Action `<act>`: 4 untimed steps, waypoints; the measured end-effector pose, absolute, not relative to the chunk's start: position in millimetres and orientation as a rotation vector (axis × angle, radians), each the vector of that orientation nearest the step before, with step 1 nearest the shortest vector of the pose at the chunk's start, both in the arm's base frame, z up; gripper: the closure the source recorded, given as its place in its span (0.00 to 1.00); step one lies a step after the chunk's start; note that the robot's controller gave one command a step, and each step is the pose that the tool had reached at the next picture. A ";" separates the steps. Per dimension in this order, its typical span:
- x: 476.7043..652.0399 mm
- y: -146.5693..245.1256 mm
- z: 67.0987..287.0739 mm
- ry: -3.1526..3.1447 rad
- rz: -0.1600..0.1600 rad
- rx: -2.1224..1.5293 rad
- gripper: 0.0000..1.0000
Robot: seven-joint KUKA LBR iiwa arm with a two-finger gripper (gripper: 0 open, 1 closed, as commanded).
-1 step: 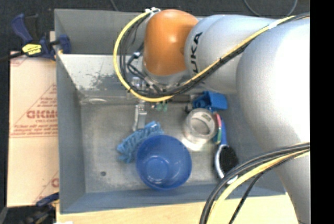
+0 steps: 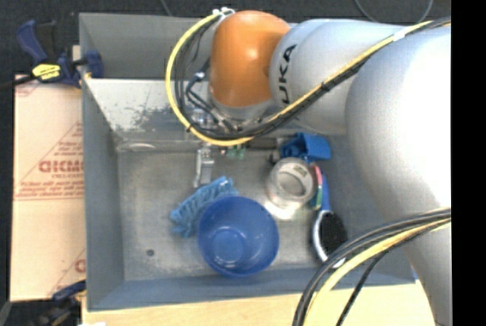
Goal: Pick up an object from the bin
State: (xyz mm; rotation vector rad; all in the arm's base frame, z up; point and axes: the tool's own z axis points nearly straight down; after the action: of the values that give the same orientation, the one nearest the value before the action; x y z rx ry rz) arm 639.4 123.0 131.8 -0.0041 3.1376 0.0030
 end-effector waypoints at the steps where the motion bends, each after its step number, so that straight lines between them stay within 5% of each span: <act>1: 648.8 143.0 142.6 3.137 0.003 -0.048 0.00; 4: 624.4 125.0 149.6 3.126 0.004 0.238 0.00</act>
Offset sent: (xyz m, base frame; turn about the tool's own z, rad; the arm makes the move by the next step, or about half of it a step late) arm 0.0007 0.0217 0.0126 -0.0362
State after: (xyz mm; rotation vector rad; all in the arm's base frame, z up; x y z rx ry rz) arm 624.4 125.0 149.6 0.2376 3.1264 0.0038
